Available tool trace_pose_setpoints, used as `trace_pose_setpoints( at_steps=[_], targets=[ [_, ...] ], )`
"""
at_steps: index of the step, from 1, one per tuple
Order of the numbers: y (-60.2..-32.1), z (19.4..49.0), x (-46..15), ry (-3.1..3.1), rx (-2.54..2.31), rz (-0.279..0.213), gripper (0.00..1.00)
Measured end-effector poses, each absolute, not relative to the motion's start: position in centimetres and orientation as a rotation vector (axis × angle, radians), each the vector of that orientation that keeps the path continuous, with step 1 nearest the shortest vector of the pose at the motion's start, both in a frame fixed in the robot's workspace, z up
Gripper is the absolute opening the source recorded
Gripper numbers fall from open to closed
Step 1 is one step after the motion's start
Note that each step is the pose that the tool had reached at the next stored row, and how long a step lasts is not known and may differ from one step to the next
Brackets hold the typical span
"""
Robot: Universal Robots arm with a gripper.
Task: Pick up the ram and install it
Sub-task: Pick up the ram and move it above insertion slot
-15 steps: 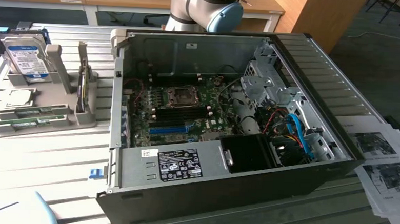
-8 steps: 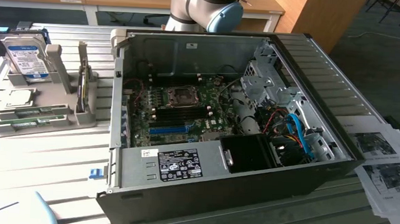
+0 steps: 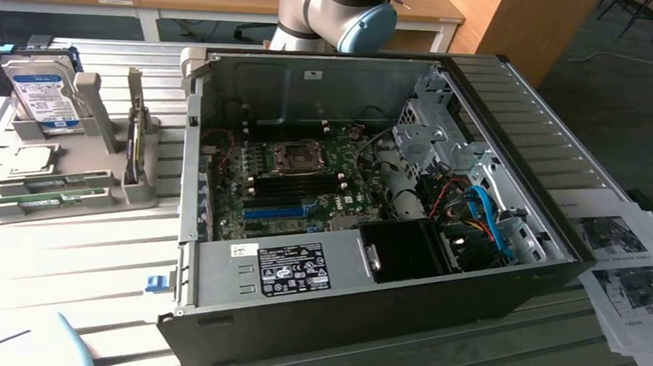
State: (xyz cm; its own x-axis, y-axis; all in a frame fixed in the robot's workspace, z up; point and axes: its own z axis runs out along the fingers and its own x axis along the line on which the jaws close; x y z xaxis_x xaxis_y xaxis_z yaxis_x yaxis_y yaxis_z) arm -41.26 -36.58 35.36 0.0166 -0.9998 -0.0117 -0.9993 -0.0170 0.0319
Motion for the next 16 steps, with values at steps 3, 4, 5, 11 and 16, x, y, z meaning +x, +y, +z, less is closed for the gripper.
trace_pose_setpoints(
  at_steps=[3,4,5,11,16],
  targets=[
    [-36.58,35.34,-41.26,-2.192,2.230,-0.048,0.09],
    [-36.57,35.29,-41.26,-2.193,2.230,-0.048,0.09],
    [-36.58,35.20,-41.26,-2.193,2.230,-0.048,0.09],
    [-36.58,34.71,-41.26,-2.192,2.229,-0.048,0.09],
    [-36.57,34.68,-41.26,-2.192,2.230,-0.048,0.09]
  ],
)
